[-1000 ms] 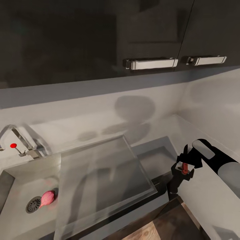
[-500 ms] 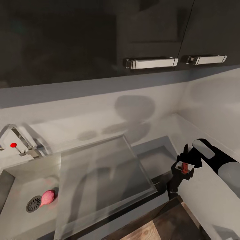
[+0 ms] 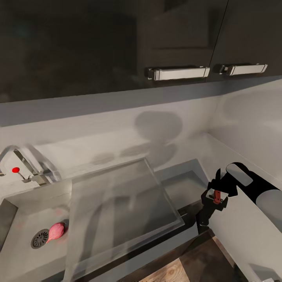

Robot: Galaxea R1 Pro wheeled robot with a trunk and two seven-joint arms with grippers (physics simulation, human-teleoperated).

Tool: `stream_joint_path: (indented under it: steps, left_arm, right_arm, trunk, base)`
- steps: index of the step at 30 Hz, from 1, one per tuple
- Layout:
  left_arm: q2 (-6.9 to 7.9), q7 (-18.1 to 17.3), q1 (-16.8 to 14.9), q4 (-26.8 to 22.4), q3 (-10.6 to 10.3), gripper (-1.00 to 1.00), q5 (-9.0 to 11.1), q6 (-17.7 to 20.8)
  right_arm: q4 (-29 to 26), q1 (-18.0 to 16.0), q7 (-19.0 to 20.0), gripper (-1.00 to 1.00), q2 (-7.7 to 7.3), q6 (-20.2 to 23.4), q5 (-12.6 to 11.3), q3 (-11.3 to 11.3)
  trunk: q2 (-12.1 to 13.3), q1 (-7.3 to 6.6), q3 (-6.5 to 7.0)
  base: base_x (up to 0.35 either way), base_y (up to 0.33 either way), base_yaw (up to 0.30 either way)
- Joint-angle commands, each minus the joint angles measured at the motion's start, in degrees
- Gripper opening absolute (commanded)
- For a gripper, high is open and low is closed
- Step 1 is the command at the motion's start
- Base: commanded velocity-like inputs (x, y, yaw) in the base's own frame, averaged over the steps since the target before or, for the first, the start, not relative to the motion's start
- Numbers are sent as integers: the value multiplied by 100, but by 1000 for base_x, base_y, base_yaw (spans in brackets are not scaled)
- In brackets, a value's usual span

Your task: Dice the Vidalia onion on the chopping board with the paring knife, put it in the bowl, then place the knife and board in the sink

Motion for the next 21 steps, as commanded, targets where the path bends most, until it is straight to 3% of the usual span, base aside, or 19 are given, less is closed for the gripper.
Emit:
stream_joint_path:
  steps: [1,6,7,21]
  left_arm:
    - [-1,3,-1,1,1,100,5,-16]
    - [-1,3,-2,4,1,100,7,-16]
    - [-1,3,-1,4,1,100,7,-16]
    - [-1,3,-4,5,1,100,5,-16]
  right_arm:
    - [-5,37,-46,100,-8,27,-22,54]
    - [-5,38,-46,100,-8,27,-22,54]
    - [-5,38,-46,-100,-8,27,-22,52]
    - [-13,37,-46,-100,-10,27,-22,54]
  trunk:
    - [-8,40,-14]
    - [-8,40,-18]
    - [-8,40,-18]
    - [-8,40,21]
  base:
    - [0,0,0]
    - [0,0,0]
    - [0,0,0]
    - [0,0,0]
